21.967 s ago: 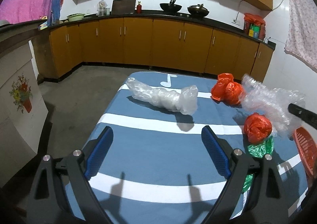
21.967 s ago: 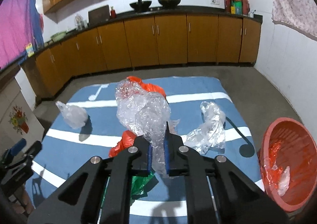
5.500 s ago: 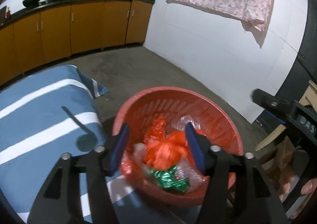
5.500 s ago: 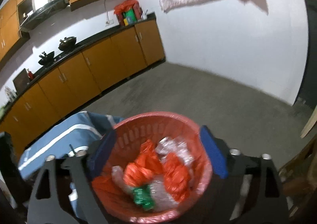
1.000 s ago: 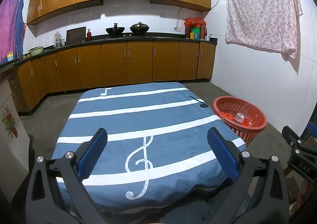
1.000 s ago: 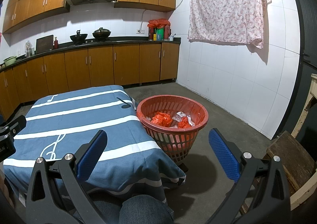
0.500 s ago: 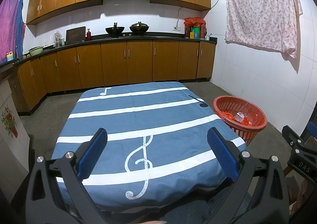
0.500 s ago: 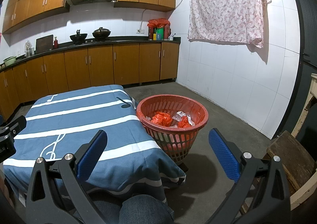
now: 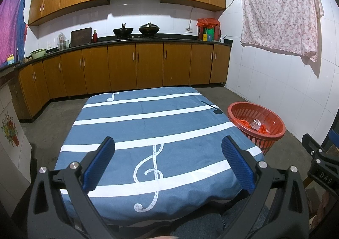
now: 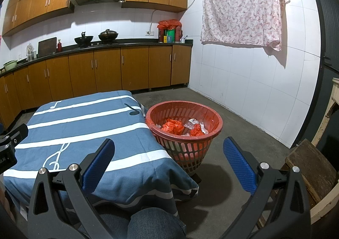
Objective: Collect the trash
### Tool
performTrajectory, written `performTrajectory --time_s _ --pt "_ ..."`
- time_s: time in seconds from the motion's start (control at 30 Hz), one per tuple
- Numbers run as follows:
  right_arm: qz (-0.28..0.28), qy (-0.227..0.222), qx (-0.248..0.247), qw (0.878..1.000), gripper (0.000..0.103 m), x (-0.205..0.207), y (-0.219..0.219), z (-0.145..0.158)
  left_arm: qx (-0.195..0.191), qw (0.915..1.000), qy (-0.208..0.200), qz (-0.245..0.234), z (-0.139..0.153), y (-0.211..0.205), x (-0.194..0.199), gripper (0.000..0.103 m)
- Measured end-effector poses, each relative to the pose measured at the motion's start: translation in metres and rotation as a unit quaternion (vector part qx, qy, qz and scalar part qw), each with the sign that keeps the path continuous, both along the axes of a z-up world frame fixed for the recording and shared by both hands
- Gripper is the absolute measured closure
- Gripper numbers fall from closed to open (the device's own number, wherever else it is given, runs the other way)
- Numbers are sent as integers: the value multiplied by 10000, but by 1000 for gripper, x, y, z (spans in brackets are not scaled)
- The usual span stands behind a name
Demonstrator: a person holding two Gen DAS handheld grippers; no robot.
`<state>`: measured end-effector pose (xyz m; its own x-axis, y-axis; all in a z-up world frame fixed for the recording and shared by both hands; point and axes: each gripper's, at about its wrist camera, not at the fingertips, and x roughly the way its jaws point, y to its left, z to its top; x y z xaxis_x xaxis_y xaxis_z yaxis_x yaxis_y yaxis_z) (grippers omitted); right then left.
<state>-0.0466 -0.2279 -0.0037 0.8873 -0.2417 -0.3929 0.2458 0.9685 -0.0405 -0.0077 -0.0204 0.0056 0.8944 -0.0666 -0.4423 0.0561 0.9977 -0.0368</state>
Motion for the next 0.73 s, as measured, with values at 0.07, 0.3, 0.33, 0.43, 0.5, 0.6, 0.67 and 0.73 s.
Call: performTrajectory --time_s 0.07,0.3,0.33,0.43,0.5,0.6,0.67,0.73 --pt "1 0 1 10000 2 0 0 0 -4 10000 3 -2 0 0 0 4" --pt "1 2 1 10000 2 0 0 0 0 10000 -2 5 1 0 0 4" --pt "1 2 1 10000 2 0 0 0 -1 10000 -3 1 1 1 0 4" --pt "1 6 3 10000 2 0 0 1 1 10000 2 -2 1 1 0 4" --pt "2 5 3 10000 2 0 0 1 1 10000 5 9 0 2 0 4" --pt "3 7 2 10000 2 0 -1 1 2 10000 10 12 -1 2 -1 4" --pt "4 6 2 10000 2 0 -1 2 -6 10000 18 15 -2 3 -2 4" --pt "3 7 1 10000 2 0 -1 2 -22 10000 29 17 -3 4 -5 4"
